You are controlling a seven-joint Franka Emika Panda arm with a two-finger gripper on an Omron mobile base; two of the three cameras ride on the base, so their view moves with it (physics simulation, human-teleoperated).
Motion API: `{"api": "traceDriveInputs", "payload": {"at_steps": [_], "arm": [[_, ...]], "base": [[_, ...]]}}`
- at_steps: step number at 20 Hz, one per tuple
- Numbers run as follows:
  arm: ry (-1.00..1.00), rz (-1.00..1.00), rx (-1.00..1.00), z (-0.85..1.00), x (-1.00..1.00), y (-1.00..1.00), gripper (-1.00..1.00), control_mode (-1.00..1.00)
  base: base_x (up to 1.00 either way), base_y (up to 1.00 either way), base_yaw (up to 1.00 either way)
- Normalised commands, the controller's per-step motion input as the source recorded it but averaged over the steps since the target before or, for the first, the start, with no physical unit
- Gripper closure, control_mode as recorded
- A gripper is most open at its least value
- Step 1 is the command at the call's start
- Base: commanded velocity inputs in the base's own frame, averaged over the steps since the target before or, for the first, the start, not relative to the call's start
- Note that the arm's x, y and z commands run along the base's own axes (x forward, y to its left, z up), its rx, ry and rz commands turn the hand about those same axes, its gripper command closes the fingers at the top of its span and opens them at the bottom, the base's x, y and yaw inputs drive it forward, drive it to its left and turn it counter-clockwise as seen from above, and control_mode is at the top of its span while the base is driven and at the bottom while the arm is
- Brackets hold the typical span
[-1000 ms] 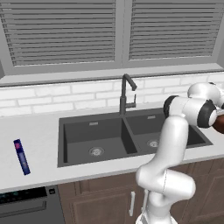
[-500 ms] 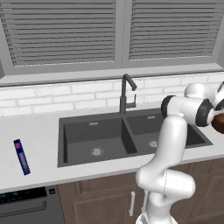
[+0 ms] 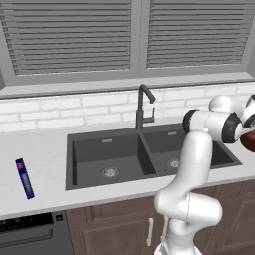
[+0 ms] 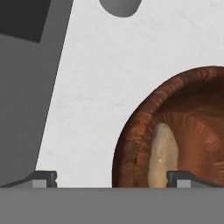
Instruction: Pick the sweet potato from the sink and place it in the bowl. Then pick the bowl and place it in the microwave. Then close the microwave door and press the start button.
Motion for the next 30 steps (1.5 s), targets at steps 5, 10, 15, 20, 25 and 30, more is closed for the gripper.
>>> {"api": "traceDriveInputs", "payload": {"at_steps": [5,10,15,20,25,30], "arm": [[0.01,0.07,0.0,-0.16,0.03,-0.14,-1.0,-1.0],[0.01,0.07,0.0,-0.2,0.05,-0.1,-1.0,-1.0],[0.02,0.05,0.0,-0.23,0.06,-0.01,1.0,-1.0],[0.05,0.04,0.0,-0.2,0.06,0.0,1.0,-1.0],[0.08,0.05,0.0,-0.09,0.0,0.0,1.0,-1.0],[0.04,0.0,-0.02,0.24,-0.32,0.18,1.0,-1.0]], "base": [[0.0,0.0,0.0],[0.0,0.0,0.0],[0.0,0.0,0.0],[0.0,0.0,0.0],[0.0,0.0,0.0],[0.0,0.0,0.0]]}}
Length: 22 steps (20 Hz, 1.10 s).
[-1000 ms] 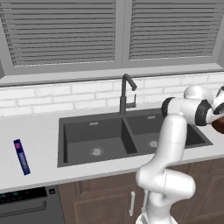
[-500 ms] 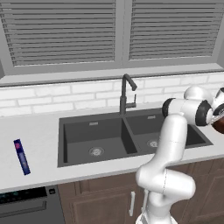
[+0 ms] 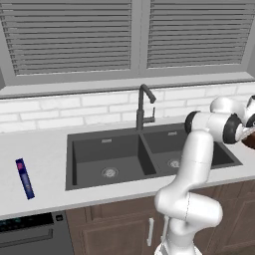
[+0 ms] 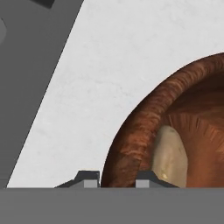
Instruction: Pick the sweet potato from the sink and place it in the bowl. Then pick the bowl and place it in the microwave. Then close the microwave door and press the start button.
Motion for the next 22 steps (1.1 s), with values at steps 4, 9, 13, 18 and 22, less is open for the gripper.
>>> {"api": "traceDriveInputs", "payload": {"at_steps": [4,9,13,18,22], "arm": [[-0.08,0.06,-0.07,0.74,-0.52,0.68,1.0,-1.0],[-0.14,0.15,-0.08,0.71,-0.42,0.9,1.0,-1.0],[-0.01,0.25,-0.02,0.69,-0.32,1.0,1.0,-1.0],[-0.03,0.35,0.0,0.58,-0.43,1.0,1.0,-1.0],[-0.04,0.4,0.0,0.6,-0.38,1.0,1.0,-1.0]], "base": [[0.0,0.0,0.0],[0.0,0.0,0.0],[0.0,0.0,0.0],[0.0,0.0,0.0],[0.0,0.0,0.0]]}}
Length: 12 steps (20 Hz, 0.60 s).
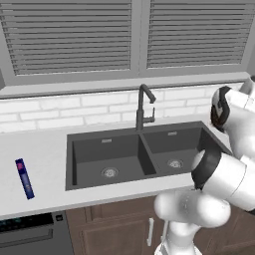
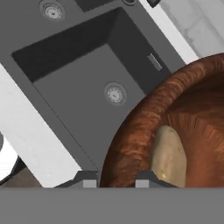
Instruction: Pick the sweet potato from the sink and place it in the bowl. Then pick the bowl and place it in the microwave. Then close the microwave door and press the start button.
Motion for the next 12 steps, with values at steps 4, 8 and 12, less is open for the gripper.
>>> {"api": "traceDriveInputs", "payload": {"at_steps": [4,8,12], "arm": [[-0.01,0.44,0.01,0.59,-0.22,0.99,1.0,-1.0],[0.0,0.44,0.0,0.37,-0.06,1.0,1.0,-1.0],[0.0,0.41,-0.02,0.47,-0.05,0.91,1.0,-1.0]], "base": [[0.0,0.0,0.0],[0.0,0.0,0.0],[0.0,0.0,0.0]]}}
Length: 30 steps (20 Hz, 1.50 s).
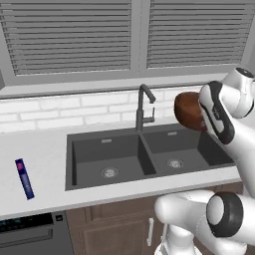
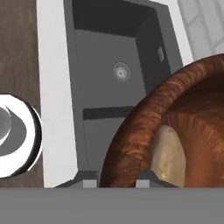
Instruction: Pick the sweet potato from the sink and place it in the bowl. Then pick the bowl and place it in the microwave. Then close the microwave door and press the start button.
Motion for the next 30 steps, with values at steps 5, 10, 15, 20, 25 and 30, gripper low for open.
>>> {"api": "traceDriveInputs", "payload": {"at_steps": [5,10,15,20,25,30], "arm": [[-0.01,0.32,-0.09,0.53,-0.22,0.87,1.0,-1.0],[-0.03,0.02,-0.09,0.3,-0.15,0.81,1.0,-1.0],[0.0,0.0,-0.01,0.16,-0.17,0.46,1.0,-1.0],[0.0,0.0,0.0,0.02,-0.19,0.15,1.0,-1.0],[0.0,0.0,0.01,0.0,-0.19,-0.03,1.0,1.0],[0.0,0.0,0.0,0.0,0.0,0.0,1.0,1.0]], "base": [[0.0,0.0,0.0],[0.0,0.0,0.0],[0.0,0.0,0.0],[0.0,0.0,0.0],[-0.32,0.0,0.0],[-0.86,-0.16,-0.04]]}}
